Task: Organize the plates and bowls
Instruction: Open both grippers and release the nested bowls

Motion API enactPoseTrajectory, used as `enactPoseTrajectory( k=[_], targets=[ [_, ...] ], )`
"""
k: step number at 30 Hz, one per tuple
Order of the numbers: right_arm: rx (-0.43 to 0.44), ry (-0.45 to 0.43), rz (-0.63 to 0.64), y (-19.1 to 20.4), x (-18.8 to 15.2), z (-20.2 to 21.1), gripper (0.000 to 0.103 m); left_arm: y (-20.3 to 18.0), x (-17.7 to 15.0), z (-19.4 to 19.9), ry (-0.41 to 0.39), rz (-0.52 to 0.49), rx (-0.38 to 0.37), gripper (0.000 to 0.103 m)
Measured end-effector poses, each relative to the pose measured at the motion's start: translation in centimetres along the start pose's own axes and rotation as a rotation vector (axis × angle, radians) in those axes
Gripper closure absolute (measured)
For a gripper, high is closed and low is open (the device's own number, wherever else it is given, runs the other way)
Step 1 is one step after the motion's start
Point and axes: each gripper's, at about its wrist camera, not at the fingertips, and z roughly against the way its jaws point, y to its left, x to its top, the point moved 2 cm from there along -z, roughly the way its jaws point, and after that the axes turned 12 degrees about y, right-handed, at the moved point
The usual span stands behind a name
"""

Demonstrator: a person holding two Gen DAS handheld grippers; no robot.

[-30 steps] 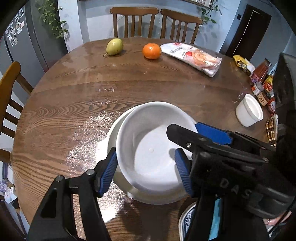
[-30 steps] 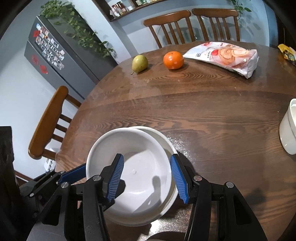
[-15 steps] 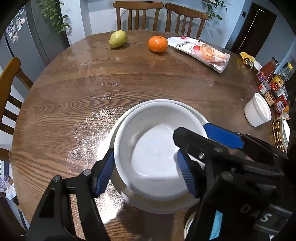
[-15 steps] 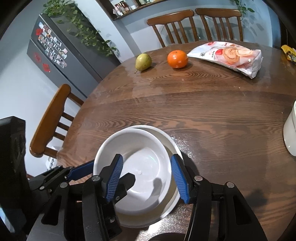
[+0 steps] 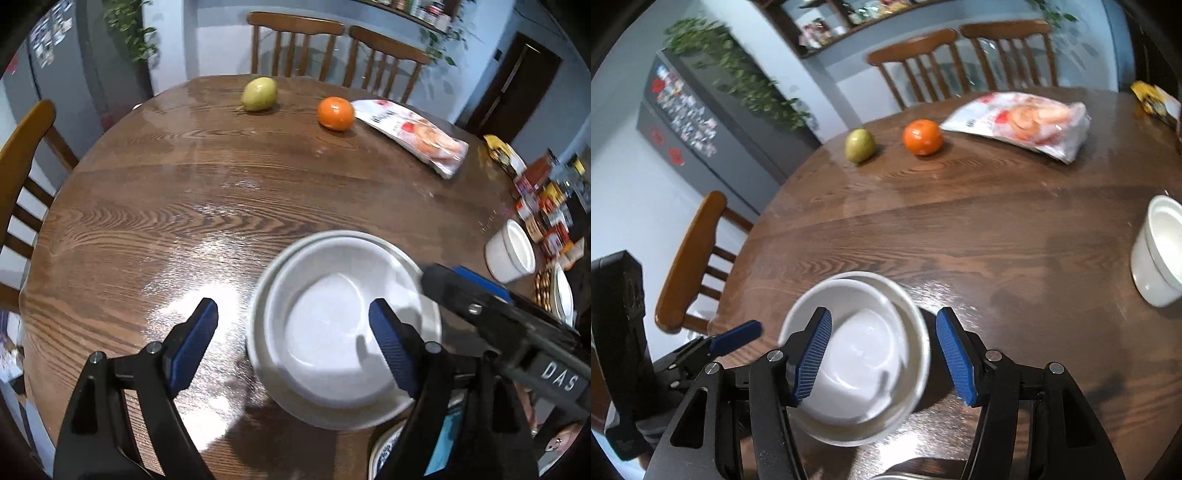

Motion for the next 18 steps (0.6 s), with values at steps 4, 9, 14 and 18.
enactPoseTrajectory(
  k=[4,9,14,18],
  targets=[
    [0.013,0.046,-0.062,-1.3,0.2,-0.8,0.042,0.6,0.5,-0.9,0.032,0.022,-0.003,0.020],
    [-0.001,0.073,-0.077,-1.6,0.1,-1.6,0.042,2.2,1.2,-0.7,0.013,0.084,0.019,0.020],
    [-0.021,0.078,-0.082,-1.9,0.1,-1.6,0.042,3.8,1.8,-0.3,-0.014,0.138,0.035,0.020],
    [-0.037,0.075,-0.085,-2.1,0.2,-1.6,0.042,4.5,2.0,-0.8,-0.015,0.163,0.052,0.020]
  ],
)
